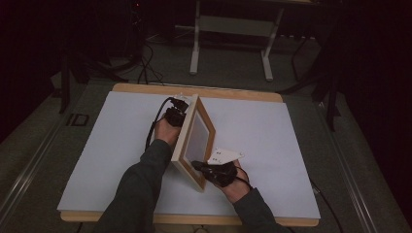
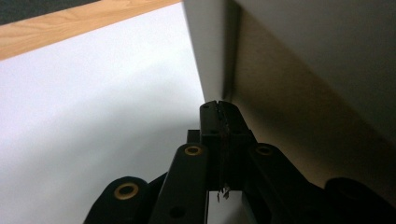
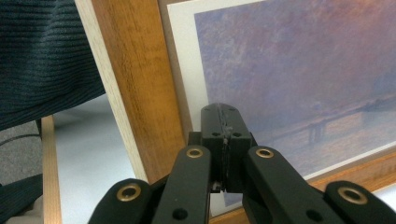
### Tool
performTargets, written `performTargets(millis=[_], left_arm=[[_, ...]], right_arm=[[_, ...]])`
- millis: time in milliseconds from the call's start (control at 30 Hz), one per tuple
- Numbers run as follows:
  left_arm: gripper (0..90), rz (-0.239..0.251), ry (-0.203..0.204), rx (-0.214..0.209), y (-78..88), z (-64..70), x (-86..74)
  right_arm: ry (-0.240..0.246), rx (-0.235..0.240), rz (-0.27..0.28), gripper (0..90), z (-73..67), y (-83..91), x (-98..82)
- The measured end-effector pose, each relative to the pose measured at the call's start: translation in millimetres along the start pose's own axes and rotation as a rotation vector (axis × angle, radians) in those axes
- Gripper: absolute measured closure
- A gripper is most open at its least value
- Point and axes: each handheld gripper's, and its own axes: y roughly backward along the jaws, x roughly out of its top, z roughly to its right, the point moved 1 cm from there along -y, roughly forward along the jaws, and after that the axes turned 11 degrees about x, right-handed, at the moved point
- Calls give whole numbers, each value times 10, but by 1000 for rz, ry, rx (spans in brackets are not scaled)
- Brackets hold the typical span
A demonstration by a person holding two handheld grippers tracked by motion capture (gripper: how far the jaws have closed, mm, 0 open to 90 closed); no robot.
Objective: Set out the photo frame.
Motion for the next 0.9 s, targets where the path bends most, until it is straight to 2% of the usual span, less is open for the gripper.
performTargets(millis=[100, 133, 167, 200, 233, 267, 300, 333, 367, 433, 467, 500, 533, 567, 600, 667, 733, 767, 800, 900], left_arm=[[900, 4, 20, 2, 45, -49, -40], [900, 12, 45, -1, 98, -91, -81], [900, 12, 45, -1, 98, -91, -81], [900, 26, 66, -3, 165, -119, -119], [900, 26, 66, -3, 165, -119, -119], [900, 48, 75, -5, 267, -122, -166], [900, 48, 75, -5, 267, -122, -166], [900, 80, 83, -10, 409, -106, -232], [900, 80, 83, -10, 409, -106, -232], [887, 103, 88, -4, 526, -79, -300], [863, 122, 95, 8, 654, -51, -396], [853, 122, 95, 8, 654, -51, -396], [834, 141, 115, 33, 789, -24, -516], [821, 141, 115, 33, 789, -24, -516], [800, 156, 135, 53, 896, 4, -630], [787, 156, 135, 53, 896, 4, -630], [741, 178, 158, 79, 1080, 66, -826], [721, 178, 158, 79, 1080, 66, -826], [704, 193, 180, 90, 1175, 114, -937], [677, 194, 181, 102, 1264, 174, -1039]], right_arm=[[1, -2, 1, 899, 4, 16, 3], [0, -7, 3, 898, 15, 49, -1], [0, -7, 3, 898, 15, 49, -1], [-3, -16, 1, 899, 32, 80, -15], [-3, -16, 1, 899, 32, 80, -15], [-8, -21, 2, 898, 47, 108, -33], [-8, -21, 2, 898, 47, 108, -33], [-12, -30, -2, 898, 73, 140, -61], [-12, -30, -2, 898, 73, 140, -61], [-19, -41, -5, 897, 101, 170, -88], [-29, -50, -5, 893, 136, 197, -113], [-29, -50, -5, 893, 136, 197, -113], [-38, -61, -3, 885, 170, 225, -132], [-38, -61, -3, 885, 170, 225, -132], [-47, -71, -1, 878, 203, 252, -144], [-51, -78, -1, 878, 218, 265, -148], [-61, -94, 4, 861, 260, 300, -158], [-61, -94, 4, 861, 260, 300, -158], [-67, -102, 5, 853, 285, 328, -168], [-71, -110, 6, 846, 305, 348, -175]])
